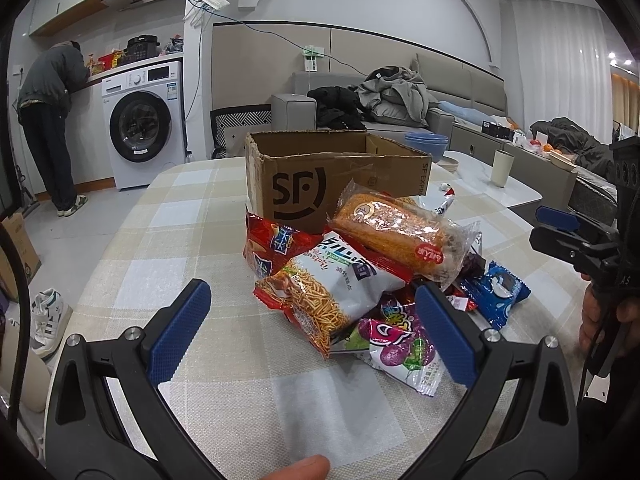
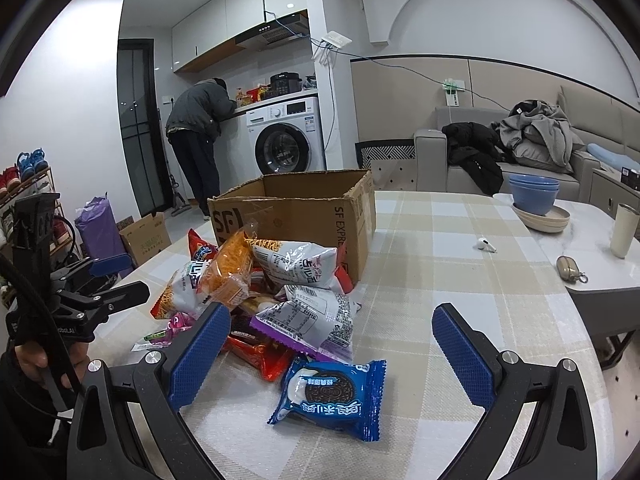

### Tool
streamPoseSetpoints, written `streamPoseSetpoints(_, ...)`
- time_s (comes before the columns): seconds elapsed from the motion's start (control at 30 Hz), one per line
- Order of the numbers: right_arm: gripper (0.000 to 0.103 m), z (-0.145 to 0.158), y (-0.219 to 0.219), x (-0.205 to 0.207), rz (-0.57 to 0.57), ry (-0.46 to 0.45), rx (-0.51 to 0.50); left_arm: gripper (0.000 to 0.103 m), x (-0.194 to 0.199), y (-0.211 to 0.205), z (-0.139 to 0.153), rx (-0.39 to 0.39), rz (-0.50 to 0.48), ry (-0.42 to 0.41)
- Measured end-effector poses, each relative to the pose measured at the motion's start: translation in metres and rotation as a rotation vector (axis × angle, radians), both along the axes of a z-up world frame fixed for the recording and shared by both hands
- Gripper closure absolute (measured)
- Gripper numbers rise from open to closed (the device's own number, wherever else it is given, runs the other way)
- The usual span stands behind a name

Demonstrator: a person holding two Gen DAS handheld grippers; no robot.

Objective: Organize snacks
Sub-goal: 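Grasp the purple grape candy bag with the left gripper while the right gripper grasps the blue cookie pack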

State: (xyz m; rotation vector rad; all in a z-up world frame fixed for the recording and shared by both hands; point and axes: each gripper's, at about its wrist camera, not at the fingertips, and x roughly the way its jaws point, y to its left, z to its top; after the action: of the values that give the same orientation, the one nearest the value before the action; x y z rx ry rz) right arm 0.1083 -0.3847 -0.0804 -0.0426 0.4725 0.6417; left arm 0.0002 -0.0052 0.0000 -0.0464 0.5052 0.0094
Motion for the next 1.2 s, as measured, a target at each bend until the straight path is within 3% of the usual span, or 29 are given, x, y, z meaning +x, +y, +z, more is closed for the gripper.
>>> streamPoseSetpoints(0.23,0.0,-0.002,0.002,0.006,-0.025,0.027,-0.024,0.001,0.0,0.001,-0.001,-0.019,-0.02,0.014)
streamPoseSetpoints(0.37,0.0,-0.009,0.007,0.016,-0.013,0.1,-0.069,0.001,0.006,0.001,-0.005,-0.068,-0.062,0.075)
streamPoseSetpoints(0.53,0.0,-0.02,0.016,0.023,-0.009,0.158,-0.139,0.001,0.016,-0.009,-0.013,-0.07,-0.108,0.164)
streamPoseSetpoints(0.93,0.001,-0.047,0.025,0.035,0.062,0.317,-0.196,0.001,0.026,-0.028,-0.029,-0.076,-0.184,0.258)
streamPoseSetpoints(1.07,0.014,-0.056,0.03,0.038,0.064,0.349,-0.226,0.001,0.026,-0.031,-0.029,-0.098,-0.207,0.269)
streamPoseSetpoints(1.2,0.019,-0.06,0.03,0.039,0.066,0.361,-0.229,0.001,0.025,-0.032,-0.028,-0.106,-0.225,0.265)
